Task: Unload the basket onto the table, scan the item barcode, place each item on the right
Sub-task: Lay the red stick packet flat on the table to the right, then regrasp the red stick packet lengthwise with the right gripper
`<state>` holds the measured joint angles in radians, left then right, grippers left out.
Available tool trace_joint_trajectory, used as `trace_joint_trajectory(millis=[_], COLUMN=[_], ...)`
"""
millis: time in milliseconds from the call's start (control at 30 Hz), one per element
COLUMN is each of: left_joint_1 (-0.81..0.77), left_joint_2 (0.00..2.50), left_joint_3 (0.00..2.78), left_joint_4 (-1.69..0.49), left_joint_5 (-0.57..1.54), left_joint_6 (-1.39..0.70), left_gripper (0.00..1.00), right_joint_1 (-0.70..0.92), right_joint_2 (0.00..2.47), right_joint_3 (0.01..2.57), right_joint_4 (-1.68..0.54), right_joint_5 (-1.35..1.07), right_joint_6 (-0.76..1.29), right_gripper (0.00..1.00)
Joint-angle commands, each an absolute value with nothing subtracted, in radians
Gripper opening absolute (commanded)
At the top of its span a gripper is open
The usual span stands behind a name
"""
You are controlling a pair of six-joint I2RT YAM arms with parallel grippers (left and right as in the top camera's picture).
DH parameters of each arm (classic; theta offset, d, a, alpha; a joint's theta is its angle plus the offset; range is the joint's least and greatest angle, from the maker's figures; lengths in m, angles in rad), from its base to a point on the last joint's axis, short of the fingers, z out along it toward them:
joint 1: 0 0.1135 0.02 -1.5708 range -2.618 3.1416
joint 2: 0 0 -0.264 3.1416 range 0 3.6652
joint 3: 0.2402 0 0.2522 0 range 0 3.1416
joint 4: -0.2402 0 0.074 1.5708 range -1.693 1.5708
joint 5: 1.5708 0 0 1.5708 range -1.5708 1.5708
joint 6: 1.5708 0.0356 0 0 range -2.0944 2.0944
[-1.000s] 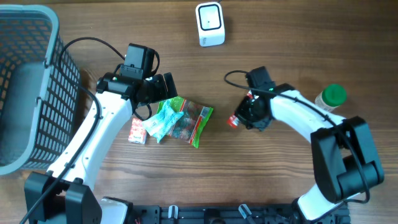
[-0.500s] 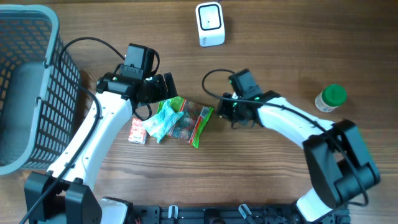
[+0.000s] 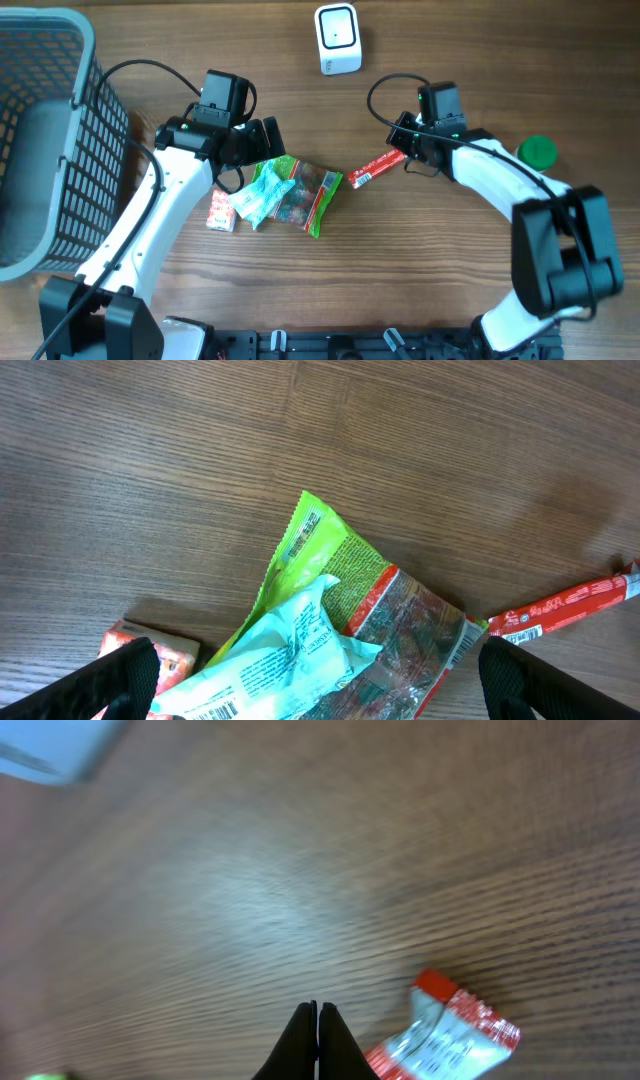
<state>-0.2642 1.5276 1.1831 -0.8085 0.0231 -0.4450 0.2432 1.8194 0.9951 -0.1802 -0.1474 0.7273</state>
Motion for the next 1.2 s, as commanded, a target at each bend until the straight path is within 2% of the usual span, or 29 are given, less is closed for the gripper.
trace_joint_trajectory(millis=[0,133,233,500,667,800,900,933,1033,1167], left_joint_1=[-0.262,-0.262,-0.262,-0.262,-0.262,-0.262,-0.262,-0.262,-0.262,-0.262], left_joint_2=[1.524,1.524,1.524,1.524,1.524,1.524,1.524,1.524,1.524,1.524], left_joint_3=[1.195,1.195,1.195,1.195,1.195,1.195,1.195,1.195,1.195,1.195], left_joint_4=[-0.809,-0.809,-0.809,-0.809,-0.809,-0.809,-0.809,-0.809,-0.809,-0.809], left_joint_5=[0.009,0.009,0.009,0.009,0.009,0.01,0.009,0.009,0.009,0.009], left_joint_6=[-0.426,-0.426,-0.426,-0.426,-0.426,-0.426,-0.426,-0.426,-0.426,-0.426], left_gripper=[1.0,1.0,1.0,1.0,1.0,1.0,1.0,1.0,1.0,1.0], right_joint_1=[0.247,0.239,0.22,0.214,0.213,0.206,0.206,0.206,0.206,0.206], right_joint_2=[1.877,1.844,1.781,1.75,1.744,1.731,1.731,1.731,1.734,1.735], right_joint_3=[1.0,1.0,1.0,1.0,1.028,1.118,1.158,1.157,1.136,1.082], right_joint_4=[-0.181,-0.287,-0.453,-0.705,-0.783,-0.897,-0.931,-0.926,-0.905,-0.899], right_joint_5=[-0.08,-0.044,-0.018,-0.033,-0.18,-0.177,-0.178,-0.173,-0.165,-0.165], right_joint_6=[0.693,0.575,0.569,0.519,0.216,0.051,0.001,-0.004,-0.068,-0.179], right_gripper=[0.04,0.05,0.04,0.04,0.05,0.14,0.33,0.33,0.23,0.23])
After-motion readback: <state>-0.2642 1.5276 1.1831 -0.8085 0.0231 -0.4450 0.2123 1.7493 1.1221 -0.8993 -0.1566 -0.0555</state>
